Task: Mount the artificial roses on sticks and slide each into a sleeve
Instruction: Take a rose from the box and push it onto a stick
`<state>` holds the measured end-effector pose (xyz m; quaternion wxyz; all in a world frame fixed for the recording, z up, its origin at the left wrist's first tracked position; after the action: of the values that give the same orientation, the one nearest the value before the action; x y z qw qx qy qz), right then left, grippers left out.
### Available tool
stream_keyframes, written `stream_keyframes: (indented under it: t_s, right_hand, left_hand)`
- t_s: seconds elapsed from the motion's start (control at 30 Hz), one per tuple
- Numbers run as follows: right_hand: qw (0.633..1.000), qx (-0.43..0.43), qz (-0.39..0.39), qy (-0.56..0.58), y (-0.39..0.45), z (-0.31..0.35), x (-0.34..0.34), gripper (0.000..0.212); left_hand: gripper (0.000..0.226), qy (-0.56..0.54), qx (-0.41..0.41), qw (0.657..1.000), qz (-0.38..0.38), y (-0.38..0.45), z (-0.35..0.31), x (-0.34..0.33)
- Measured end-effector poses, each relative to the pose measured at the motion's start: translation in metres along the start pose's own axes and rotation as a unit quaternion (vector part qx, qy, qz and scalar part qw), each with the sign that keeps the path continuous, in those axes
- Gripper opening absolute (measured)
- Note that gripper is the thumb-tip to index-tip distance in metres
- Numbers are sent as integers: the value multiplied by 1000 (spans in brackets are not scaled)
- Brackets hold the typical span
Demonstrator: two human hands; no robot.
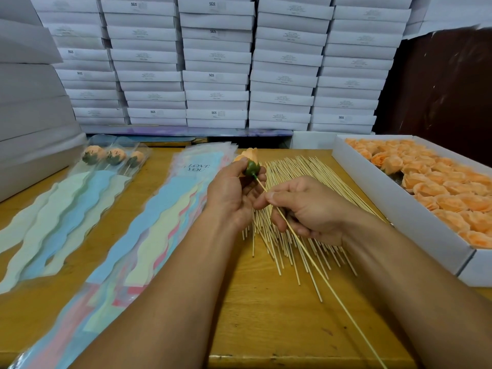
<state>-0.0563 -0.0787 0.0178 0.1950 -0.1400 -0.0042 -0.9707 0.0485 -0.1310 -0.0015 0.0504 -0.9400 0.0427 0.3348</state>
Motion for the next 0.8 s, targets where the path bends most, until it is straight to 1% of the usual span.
stream_keyframes:
  t_s: [0.1, 0.27, 0.37, 0.5, 0.6, 0.7, 0.8]
  right_hand:
    - [1000, -2, -13, 0, 0, -1, 2, 26]
    - [1000, -6, -21, 0, 2, -4, 0, 24]
    - [1000, -11, -24, -2, 3, -7, 1, 25]
    - [999, -25, 4, 21, 4, -10, -1, 24]
    - [997, -38, 36, 64, 4, -12, 0, 23]
    - [991, -39, 47, 115, 6, -15, 4, 25]
    - [984, -43, 36, 169, 10, -21, 11, 25]
  left_hand:
    - [12, 3, -11, 1000, 0, 0, -1, 0]
    - [22, 9, -20, 1000, -9, 2, 2, 2]
    - [21, 13, -21, 999, -20, 3, 5, 5]
    - [21, 5, -13, 1000, -28, 5, 10, 8]
    - [31, 3, -6, 1000, -30, 5, 14, 7]
    - [42, 35, -21, 998, -41, 6, 14, 6]
    - [46, 121, -54, 989, -66, 5, 10, 10]
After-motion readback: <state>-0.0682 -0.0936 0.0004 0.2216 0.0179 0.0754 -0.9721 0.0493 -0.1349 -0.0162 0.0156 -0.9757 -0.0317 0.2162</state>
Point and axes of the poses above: each hand's wrist, its own y-axis towards the middle knuckle, its own x-axis out of the back of the hand, z = x × y, the point moved 9 cm from there along y, towards the middle knuckle, and after that the axes turned 5 degrees about z, right-handed, at the moved point
